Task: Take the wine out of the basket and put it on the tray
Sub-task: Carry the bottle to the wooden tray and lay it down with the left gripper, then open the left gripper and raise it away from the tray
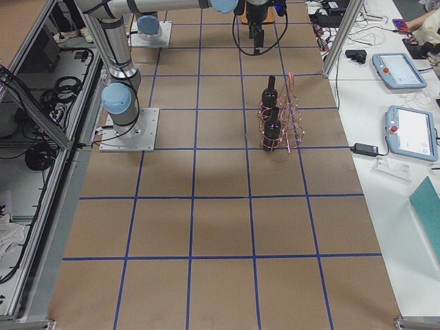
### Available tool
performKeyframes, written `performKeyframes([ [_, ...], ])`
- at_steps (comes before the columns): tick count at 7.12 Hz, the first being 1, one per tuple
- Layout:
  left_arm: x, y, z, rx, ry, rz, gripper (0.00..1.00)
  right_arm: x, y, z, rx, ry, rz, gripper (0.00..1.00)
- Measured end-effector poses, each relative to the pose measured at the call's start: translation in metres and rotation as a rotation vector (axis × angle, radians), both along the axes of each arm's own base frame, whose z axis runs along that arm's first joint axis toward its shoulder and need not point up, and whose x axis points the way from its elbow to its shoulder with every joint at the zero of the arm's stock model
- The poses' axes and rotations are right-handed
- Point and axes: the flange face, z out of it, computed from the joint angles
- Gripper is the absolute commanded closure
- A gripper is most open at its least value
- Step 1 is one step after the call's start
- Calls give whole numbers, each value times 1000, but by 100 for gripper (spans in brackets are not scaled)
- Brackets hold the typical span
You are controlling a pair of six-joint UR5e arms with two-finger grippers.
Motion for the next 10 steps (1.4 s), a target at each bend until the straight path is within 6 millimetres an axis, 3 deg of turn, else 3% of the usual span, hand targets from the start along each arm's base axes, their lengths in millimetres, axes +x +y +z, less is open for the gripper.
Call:
performKeyframes([
  [1,64,3,-8,-3,-3,-46,100,5,11,3,-23,5,4,0],
  [2,110,0,-16,-40,-24,-108,100,13,25,-2,-17,8,15,0],
  [3,137,-9,-26,-76,-46,-155,100,21,39,-11,1,9,28,0],
  [5,156,-32,-41,-144,-37,-189,100,27,67,-24,28,8,20,0],
  [6,156,-39,-43,-169,-28,-198,100,26,70,-23,19,4,14,0],
  [8,159,-52,-55,-208,0,-207,100,23,41,10,-53,3,18,0],
  [10,164,-61,-74,-205,13,-210,100,23,-12,35,-107,2,20,0],
])
